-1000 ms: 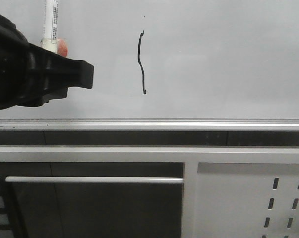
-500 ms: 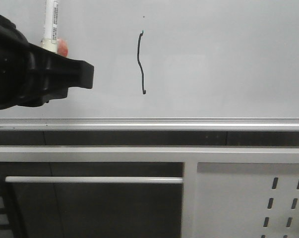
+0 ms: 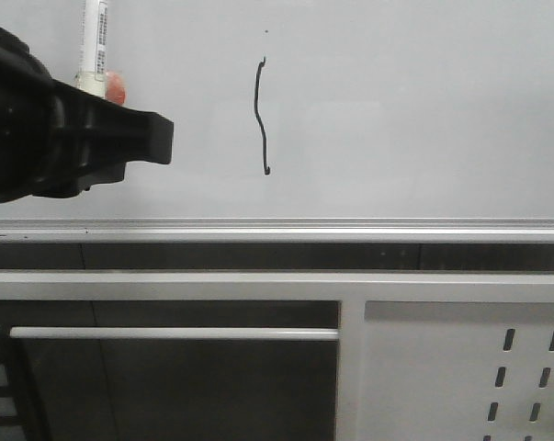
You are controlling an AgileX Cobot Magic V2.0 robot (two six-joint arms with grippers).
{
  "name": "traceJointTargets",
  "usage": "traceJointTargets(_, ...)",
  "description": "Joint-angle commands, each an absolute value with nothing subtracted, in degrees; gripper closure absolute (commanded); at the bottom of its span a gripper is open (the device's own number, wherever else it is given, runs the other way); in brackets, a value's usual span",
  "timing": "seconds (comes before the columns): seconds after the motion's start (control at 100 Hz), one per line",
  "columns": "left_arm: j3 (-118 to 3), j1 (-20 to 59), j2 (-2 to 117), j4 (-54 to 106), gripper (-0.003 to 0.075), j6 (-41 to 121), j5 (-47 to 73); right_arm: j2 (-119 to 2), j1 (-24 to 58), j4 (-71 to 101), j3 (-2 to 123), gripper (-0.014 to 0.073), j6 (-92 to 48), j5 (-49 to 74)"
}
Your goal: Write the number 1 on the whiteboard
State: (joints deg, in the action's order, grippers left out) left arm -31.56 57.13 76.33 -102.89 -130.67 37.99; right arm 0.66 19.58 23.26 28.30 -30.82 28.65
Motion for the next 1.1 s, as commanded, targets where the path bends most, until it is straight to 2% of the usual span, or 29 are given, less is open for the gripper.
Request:
traceJointTargets(0.0, -33.4, 57.0, 75.3, -106.7, 0.0725, -130.9, 41.0, 1.6, 19.1, 23.5, 28.9, 0.0660, -30.2, 24.5)
traceJointTargets(0.77, -33.4, 57.1, 70.7, -106.7, 0.0725, -130.8, 40.2, 1.5, 19.1, 23.5, 28.9, 0.0665, -30.2, 23.5)
traceJointTargets(1.09, -33.4, 57.1, 66.7, -106.4, 0.0729, -124.1, 36.7, 1.5, 19.1, 23.5, 28.9, 0.0665, -30.2, 23.5)
